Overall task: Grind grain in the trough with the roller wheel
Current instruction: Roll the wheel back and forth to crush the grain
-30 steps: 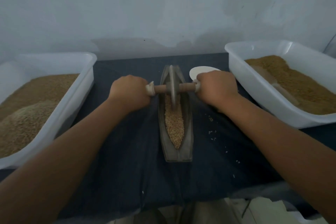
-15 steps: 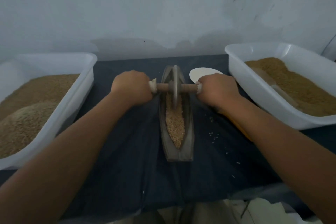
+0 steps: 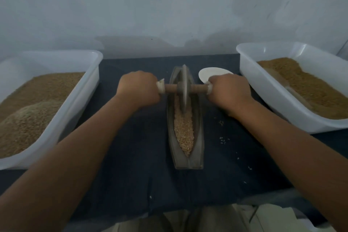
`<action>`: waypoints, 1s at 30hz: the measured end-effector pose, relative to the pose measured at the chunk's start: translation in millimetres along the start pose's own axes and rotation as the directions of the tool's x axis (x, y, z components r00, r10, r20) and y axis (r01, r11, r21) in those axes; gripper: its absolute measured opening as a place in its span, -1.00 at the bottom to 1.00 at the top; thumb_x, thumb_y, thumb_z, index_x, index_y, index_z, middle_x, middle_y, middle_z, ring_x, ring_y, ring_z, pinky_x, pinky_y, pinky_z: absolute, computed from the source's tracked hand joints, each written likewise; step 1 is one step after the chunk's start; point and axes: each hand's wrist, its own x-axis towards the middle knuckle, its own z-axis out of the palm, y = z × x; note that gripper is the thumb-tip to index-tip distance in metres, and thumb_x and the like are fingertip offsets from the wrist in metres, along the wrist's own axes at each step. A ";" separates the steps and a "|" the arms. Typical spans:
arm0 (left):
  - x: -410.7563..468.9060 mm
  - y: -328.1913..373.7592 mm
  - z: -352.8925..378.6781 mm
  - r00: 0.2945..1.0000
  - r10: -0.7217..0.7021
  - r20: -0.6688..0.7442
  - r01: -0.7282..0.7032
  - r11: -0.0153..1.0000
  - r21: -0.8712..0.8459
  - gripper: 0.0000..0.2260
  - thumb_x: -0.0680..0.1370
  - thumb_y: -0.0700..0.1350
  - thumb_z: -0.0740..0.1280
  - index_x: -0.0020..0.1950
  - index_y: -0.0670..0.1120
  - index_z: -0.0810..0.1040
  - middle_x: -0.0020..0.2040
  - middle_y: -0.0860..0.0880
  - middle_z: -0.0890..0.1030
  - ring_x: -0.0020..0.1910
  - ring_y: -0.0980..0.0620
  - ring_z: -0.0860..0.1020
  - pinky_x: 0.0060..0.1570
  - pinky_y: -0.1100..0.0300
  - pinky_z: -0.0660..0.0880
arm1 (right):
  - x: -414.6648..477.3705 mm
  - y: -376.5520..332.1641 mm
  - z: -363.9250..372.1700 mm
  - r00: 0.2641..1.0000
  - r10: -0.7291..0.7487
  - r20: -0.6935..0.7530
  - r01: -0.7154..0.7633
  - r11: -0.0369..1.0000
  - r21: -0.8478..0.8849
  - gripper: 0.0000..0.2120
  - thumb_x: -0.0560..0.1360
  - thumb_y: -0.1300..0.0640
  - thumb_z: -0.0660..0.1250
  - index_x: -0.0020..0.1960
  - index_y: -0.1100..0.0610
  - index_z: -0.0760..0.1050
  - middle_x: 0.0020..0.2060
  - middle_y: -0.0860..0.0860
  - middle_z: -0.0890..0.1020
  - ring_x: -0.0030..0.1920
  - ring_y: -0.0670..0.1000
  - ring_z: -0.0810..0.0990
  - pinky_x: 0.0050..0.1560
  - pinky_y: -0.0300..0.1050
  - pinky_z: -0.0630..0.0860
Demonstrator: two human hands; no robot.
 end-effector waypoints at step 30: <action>-83.1 -14.7 -1.7 0.978 0.192 0.083 -0.180 0.975 -0.130 -0.75 0.37 0.22 0.25 -0.37 0.07 0.42 -0.46 0.15 0.46 -0.48 0.15 0.43 -0.48 0.24 0.26 | -75.9 2.2 -29.4 0.979 -0.204 -0.026 0.205 0.979 0.021 -0.72 0.39 -0.23 0.14 -0.38 -0.08 0.32 -0.56 -0.13 0.32 -0.55 -0.17 0.26 -0.48 -0.26 0.10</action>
